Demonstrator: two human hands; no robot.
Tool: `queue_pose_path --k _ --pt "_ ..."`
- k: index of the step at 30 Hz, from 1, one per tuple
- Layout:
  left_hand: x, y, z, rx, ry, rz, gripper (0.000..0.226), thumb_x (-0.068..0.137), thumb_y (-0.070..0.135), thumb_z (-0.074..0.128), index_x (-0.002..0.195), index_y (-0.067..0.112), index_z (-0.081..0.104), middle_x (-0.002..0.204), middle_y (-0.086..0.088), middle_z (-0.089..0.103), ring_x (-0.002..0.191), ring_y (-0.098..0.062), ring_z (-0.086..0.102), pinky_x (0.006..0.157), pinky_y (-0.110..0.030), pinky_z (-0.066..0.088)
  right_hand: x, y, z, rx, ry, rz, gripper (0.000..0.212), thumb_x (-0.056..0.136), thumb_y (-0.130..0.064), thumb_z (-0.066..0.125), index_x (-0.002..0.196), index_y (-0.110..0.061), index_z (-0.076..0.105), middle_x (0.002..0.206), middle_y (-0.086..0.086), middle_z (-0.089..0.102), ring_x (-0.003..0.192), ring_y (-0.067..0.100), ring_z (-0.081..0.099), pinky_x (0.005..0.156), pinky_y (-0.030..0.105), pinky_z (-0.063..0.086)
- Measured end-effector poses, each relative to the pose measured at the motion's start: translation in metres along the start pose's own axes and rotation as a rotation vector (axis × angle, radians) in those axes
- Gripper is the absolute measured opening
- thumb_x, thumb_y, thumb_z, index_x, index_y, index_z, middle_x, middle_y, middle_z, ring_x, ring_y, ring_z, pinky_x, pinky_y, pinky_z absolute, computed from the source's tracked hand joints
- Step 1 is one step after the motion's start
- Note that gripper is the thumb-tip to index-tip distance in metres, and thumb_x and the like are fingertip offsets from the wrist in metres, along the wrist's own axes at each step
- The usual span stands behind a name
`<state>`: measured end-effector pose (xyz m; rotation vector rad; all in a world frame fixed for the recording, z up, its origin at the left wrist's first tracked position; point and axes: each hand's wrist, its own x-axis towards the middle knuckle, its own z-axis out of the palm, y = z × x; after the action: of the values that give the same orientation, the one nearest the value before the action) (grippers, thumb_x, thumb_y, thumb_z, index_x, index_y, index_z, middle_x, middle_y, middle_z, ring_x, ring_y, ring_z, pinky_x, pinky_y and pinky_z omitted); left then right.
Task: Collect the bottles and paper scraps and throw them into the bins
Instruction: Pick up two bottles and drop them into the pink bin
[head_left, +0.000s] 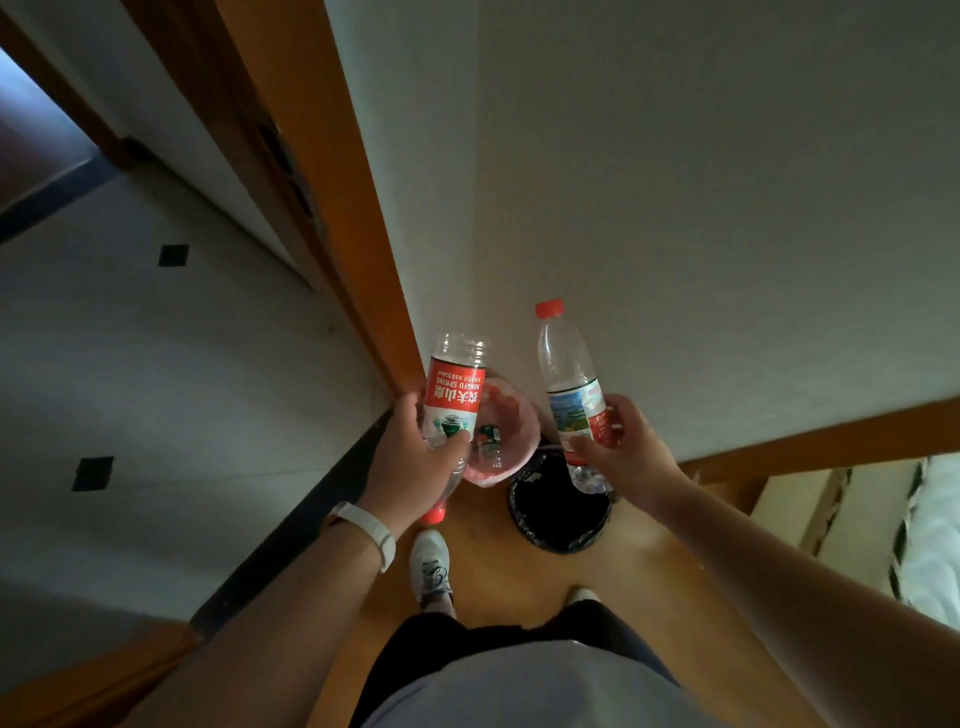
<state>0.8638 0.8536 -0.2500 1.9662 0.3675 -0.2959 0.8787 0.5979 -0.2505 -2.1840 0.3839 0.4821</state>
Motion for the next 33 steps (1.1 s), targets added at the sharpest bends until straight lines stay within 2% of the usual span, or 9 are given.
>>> queue_pose_path --k 5,11,15,19,22,26,28,30,33 --pt "0.046 -0.03 -0.01 -0.021 -0.139 -0.07 0.055 0.083 0.017 0.073 0.125 0.028 0.04 0.111 0.003 0.062 0.092 -0.013 0.067 0.064 -0.023 0.056 0.012 -0.011 0.031 -0.042 -0.003 0.07 0.05 0.078 -0.037 0.076 0.118 -0.034 0.046 0.093 -0.016 0.062 0.078 -0.001 0.063 0.068 0.025 0.05" --pt "0.087 -0.041 0.01 -0.02 -0.209 -0.122 0.051 0.082 0.012 0.075 0.121 0.028 0.047 0.106 0.011 0.06 0.09 -0.005 0.063 0.054 -0.005 0.046 0.037 0.012 0.046 -0.038 -0.021 0.138 0.048 0.066 -0.057 0.07 0.105 -0.054 0.043 0.102 -0.01 0.064 0.087 0.012 0.067 0.079 0.043 0.058" --pt "0.123 -0.064 0.044 -0.035 -0.166 -0.186 0.056 0.083 0.016 0.077 0.128 0.026 0.045 0.106 0.015 0.058 0.084 0.001 0.06 0.051 -0.007 0.046 0.078 0.041 0.068 -0.027 -0.053 0.148 0.055 0.067 -0.056 0.072 0.115 -0.05 0.045 0.104 -0.012 0.066 0.092 0.009 0.066 0.082 0.043 0.057" --pt "0.17 -0.114 0.087 -0.028 -0.08 -0.25 0.057 0.082 0.017 0.078 0.129 0.018 0.044 0.108 0.01 0.057 0.085 -0.001 0.057 0.055 -0.01 0.045 0.136 0.081 0.105 -0.038 -0.091 0.133 0.055 0.075 -0.052 0.073 0.123 -0.043 0.047 0.106 -0.017 0.066 0.092 0.004 0.065 0.084 0.038 0.056" --pt "0.208 -0.17 0.118 -0.037 -0.056 -0.27 0.061 0.081 0.016 0.078 0.131 0.018 0.043 0.104 0.013 0.056 0.085 0.0 0.057 0.063 -0.01 0.044 0.183 0.12 0.141 -0.049 -0.067 0.096 0.054 0.08 -0.046 0.073 0.127 -0.037 0.047 0.104 -0.019 0.063 0.089 -0.006 0.06 0.077 0.022 0.052" --pt "0.257 -0.245 0.158 -0.049 -0.03 -0.263 0.065 0.079 0.018 0.08 0.133 0.019 0.044 0.113 0.011 0.059 0.088 0.005 0.058 0.075 -0.013 0.047 0.235 0.172 0.187 -0.019 -0.028 0.105 0.048 0.081 -0.036 0.076 0.119 -0.037 0.046 0.095 -0.024 0.057 0.083 -0.016 0.053 0.062 0.003 0.038" --pt "0.278 -0.278 0.175 -0.062 -0.011 -0.25 0.067 0.078 0.018 0.081 0.134 0.02 0.044 0.116 0.01 0.061 0.089 0.009 0.059 0.071 -0.007 0.047 0.258 0.196 0.208 -0.002 -0.015 0.107 0.055 0.079 -0.036 0.078 0.123 -0.033 0.044 0.102 -0.019 0.059 0.089 -0.011 0.056 0.064 0.002 0.04" --pt "0.295 -0.306 0.191 -0.067 -0.011 -0.235 0.066 0.078 0.017 0.081 0.133 0.019 0.044 0.113 0.011 0.062 0.087 0.015 0.06 0.065 -0.001 0.045 0.281 0.219 0.228 0.006 -0.001 0.122 0.066 0.076 -0.036 0.081 0.129 -0.027 0.043 0.111 -0.012 0.06 0.094 -0.003 0.059 0.069 0.008 0.044" --pt "0.314 -0.341 0.213 -0.069 -0.025 -0.194 0.061 0.079 0.014 0.079 0.126 0.023 0.042 0.107 0.017 0.059 0.086 0.023 0.056 0.067 0.002 0.043 0.313 0.252 0.255 -0.01 0.015 0.128 0.074 0.072 -0.037 0.083 0.131 -0.025 0.041 0.117 -0.005 0.059 0.098 0.005 0.06 0.078 0.019 0.051"
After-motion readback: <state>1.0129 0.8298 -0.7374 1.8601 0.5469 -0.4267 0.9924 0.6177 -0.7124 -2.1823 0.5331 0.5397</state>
